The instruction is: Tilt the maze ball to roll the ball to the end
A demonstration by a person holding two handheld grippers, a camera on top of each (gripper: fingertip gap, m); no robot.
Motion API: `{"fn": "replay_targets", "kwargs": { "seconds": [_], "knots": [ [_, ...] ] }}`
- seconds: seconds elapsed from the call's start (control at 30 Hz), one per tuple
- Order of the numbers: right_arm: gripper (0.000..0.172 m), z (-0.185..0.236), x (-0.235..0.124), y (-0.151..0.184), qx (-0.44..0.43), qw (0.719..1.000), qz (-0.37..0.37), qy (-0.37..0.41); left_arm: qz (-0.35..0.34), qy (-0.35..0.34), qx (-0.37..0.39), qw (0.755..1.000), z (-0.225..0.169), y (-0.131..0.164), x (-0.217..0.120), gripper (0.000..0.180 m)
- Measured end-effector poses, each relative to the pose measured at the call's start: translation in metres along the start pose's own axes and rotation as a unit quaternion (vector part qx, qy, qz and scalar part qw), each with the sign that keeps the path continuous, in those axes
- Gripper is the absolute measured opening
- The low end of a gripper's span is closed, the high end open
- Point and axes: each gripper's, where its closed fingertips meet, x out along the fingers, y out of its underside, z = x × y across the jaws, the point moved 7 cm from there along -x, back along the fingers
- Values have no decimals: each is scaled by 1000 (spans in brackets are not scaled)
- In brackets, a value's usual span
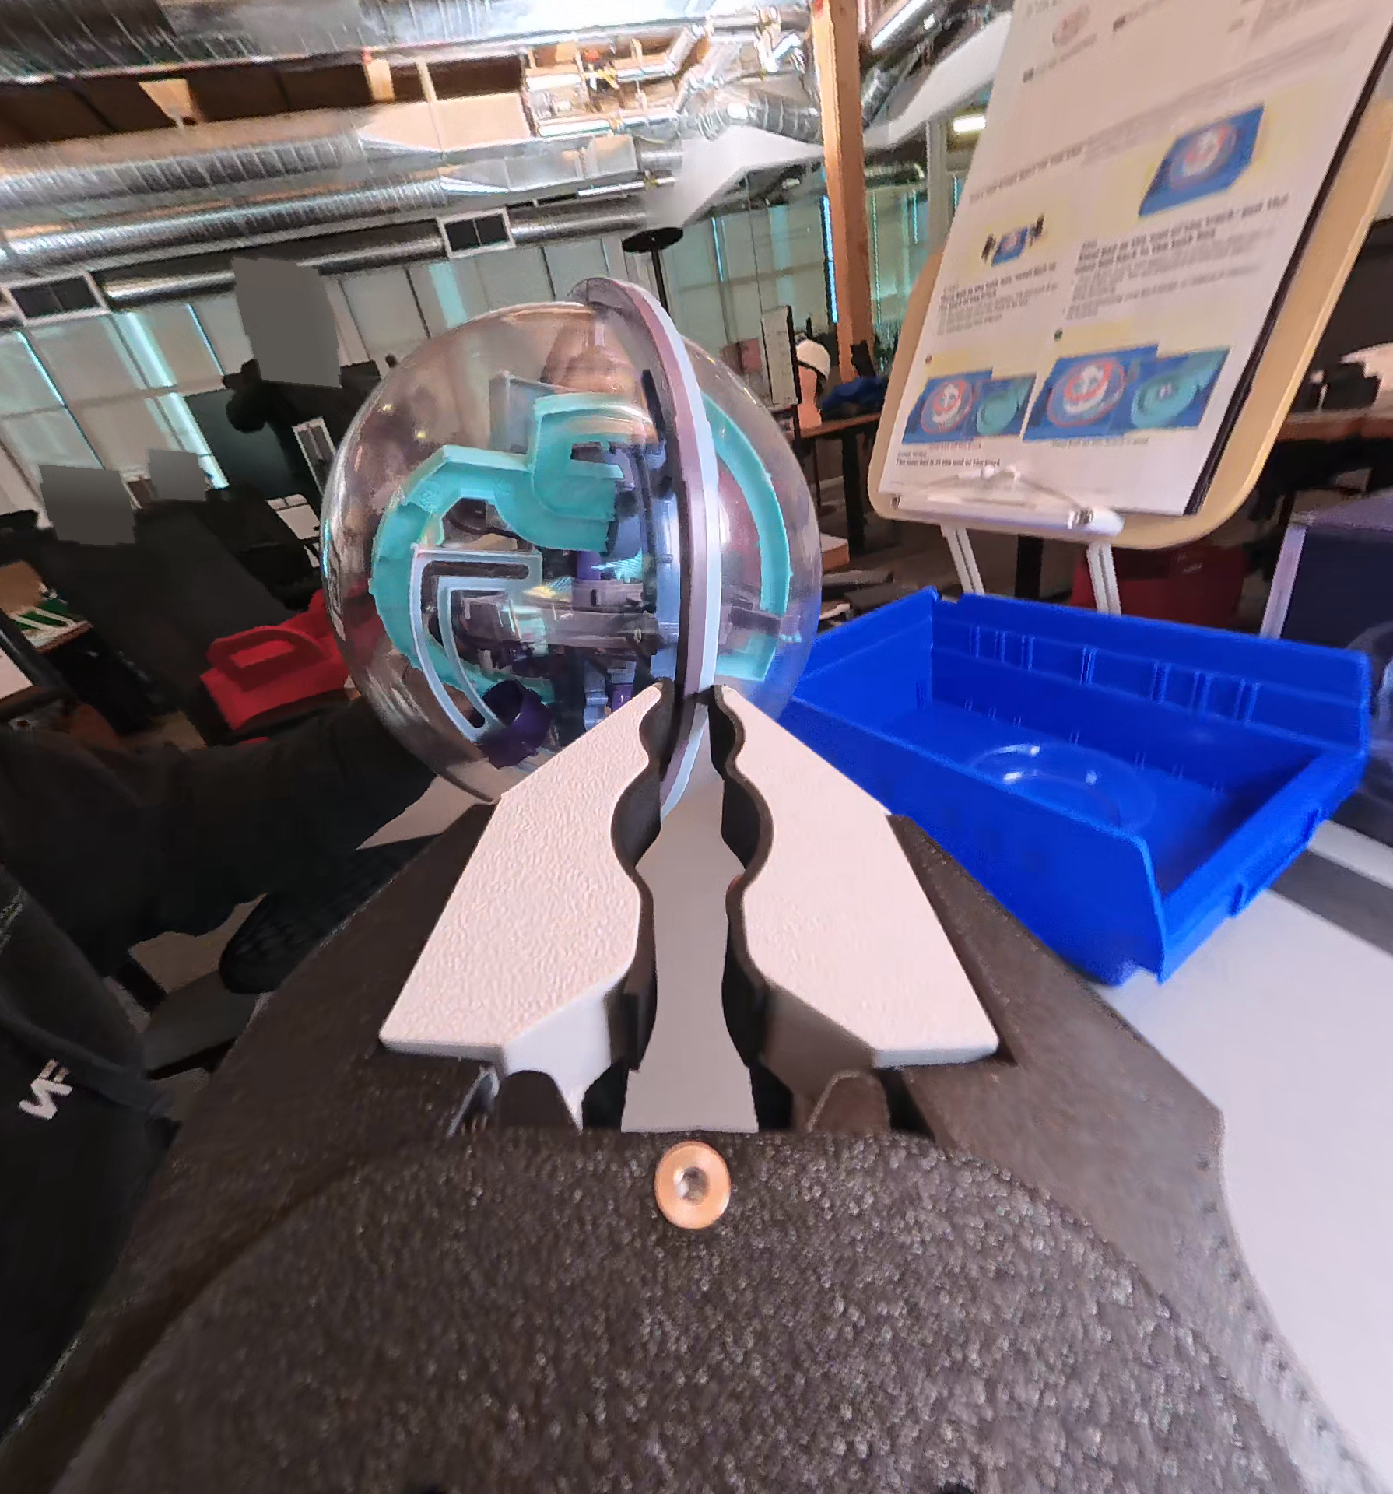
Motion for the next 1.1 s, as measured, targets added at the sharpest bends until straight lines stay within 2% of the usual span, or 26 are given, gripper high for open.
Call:
{"fn": "replay_targets", "kwargs": {
  "seconds": [0.2, 0.4, 0.53, 0.8, 1.1],
  "knots": [
    [6, -1, -10, 36, 43, 999, 27, 16, 25, -21, -57, 998, 8, 38, -12, 6],
    [5, 1, -18, 69, 86, 995, 54, 26, 60, -39, -93, 993, 9, 63, -21, 6],
    [5, 2, -25, 87, 121, 990, 70, 34, 87, -55, -144, 984, 9, 79, -26, 6],
    [5, 5, -35, 111, 186, 975, 109, 48, 134, -84, -224, 962, 11, 104, -32, 5],
    [5, 6, -43, 117, 217, 966, 132, 58, 175, -96, -271, 942, 9, 124, -36, 6]
  ]
}}
